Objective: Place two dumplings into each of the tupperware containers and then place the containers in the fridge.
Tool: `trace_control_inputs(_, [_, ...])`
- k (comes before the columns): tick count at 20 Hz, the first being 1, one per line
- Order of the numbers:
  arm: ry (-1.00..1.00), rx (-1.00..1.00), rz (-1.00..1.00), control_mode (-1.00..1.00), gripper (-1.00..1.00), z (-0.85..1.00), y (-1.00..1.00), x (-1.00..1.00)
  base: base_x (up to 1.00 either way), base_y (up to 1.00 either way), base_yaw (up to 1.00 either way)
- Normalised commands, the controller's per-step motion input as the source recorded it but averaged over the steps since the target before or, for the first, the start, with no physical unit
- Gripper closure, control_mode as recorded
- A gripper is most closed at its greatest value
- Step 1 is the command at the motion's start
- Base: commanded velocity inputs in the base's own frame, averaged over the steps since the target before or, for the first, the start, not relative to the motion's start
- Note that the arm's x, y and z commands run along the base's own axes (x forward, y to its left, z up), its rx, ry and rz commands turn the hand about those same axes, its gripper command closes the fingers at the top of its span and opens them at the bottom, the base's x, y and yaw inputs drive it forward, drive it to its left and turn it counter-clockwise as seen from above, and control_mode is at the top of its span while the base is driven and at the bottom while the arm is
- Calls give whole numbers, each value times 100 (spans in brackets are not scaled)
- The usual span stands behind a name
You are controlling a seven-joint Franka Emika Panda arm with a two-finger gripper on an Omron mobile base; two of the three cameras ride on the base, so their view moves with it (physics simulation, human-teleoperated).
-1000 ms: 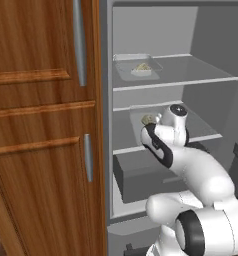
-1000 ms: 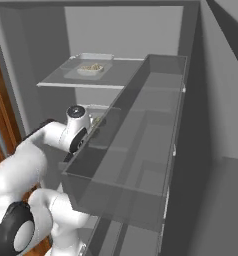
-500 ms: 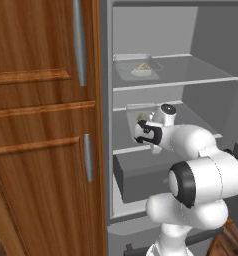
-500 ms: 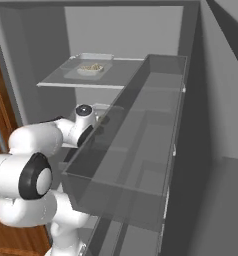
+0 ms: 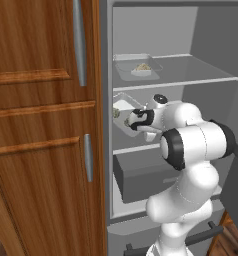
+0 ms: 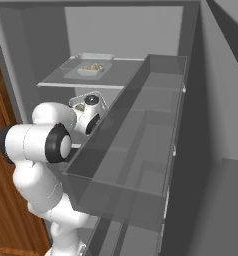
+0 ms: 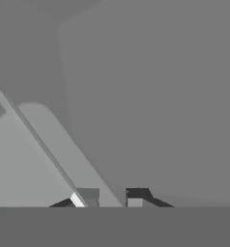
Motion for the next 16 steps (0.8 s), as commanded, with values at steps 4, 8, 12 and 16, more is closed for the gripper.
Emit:
trace_control_inputs(4, [0, 0, 0, -100, 100, -3, 0, 3, 0, 0, 0])
trace_control_inputs(8, [8, 0, 0, -100, 100, -1, 0, 0, 0, 0, 0])
trace_control_inputs(12, [8, 0, 0, -100, 100, -13, 0, 0, 0, 0, 0])
trace_control_inputs(16, [2, 0, 0, -100, -100, -24, 0, 0, 0, 0, 0])
